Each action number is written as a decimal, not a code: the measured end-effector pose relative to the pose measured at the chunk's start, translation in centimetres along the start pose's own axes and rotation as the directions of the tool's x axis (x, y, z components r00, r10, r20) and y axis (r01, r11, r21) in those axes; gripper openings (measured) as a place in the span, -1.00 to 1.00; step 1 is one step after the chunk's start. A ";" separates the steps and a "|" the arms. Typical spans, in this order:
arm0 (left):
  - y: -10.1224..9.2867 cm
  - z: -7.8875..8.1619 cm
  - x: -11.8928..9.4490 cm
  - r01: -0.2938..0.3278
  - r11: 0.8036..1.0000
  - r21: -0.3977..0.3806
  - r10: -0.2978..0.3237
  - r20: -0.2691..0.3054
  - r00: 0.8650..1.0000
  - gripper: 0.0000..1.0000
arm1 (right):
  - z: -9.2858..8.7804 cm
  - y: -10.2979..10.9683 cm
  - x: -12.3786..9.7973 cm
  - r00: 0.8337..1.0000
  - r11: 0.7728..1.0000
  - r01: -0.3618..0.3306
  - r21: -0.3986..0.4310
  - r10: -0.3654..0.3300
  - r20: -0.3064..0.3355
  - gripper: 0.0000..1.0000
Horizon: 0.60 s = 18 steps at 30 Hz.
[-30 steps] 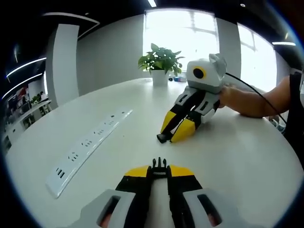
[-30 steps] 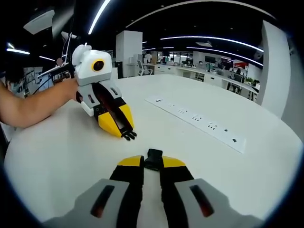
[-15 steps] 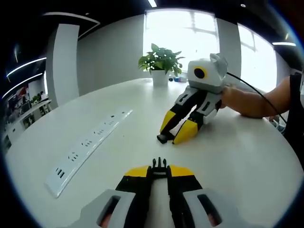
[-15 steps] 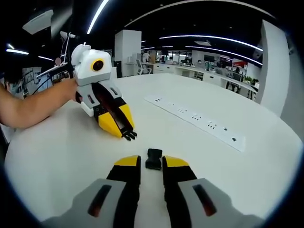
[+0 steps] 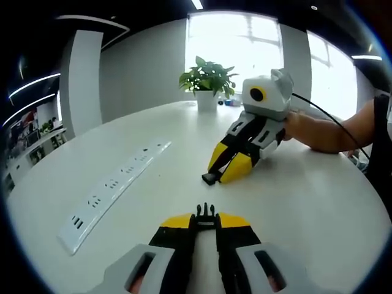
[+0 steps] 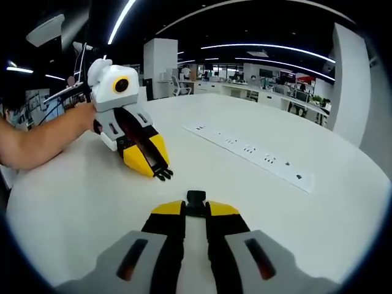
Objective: Snap the two parts of the plastic buckle together until the buckle closes and remains connected.
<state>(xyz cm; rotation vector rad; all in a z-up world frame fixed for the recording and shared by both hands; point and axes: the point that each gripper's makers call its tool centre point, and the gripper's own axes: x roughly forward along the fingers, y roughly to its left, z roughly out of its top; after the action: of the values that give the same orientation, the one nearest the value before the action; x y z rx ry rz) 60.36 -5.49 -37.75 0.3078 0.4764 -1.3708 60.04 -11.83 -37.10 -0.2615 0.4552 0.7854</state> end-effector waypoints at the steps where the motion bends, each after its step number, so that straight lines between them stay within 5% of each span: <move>1: 0.0 0.0 0.0 0.000 1.000 0.000 0.000 0.000 1.000 -0.76 | 0.0 0.0 0.0 1.000 1.000 0.000 -0.001 0.000 0.000 -0.76; 18: -0.5 -0.1 0.2 0.003 1.000 0.024 -0.003 -0.003 1.000 -0.77 | -0.2 -0.4 0.2 1.000 1.000 0.009 -0.002 -0.009 0.001 -0.78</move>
<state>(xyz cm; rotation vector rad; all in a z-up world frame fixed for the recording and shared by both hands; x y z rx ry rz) 59.93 -5.72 -37.96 0.3287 0.4631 -1.3798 60.43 -12.07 -37.37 -0.2649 0.4516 0.7775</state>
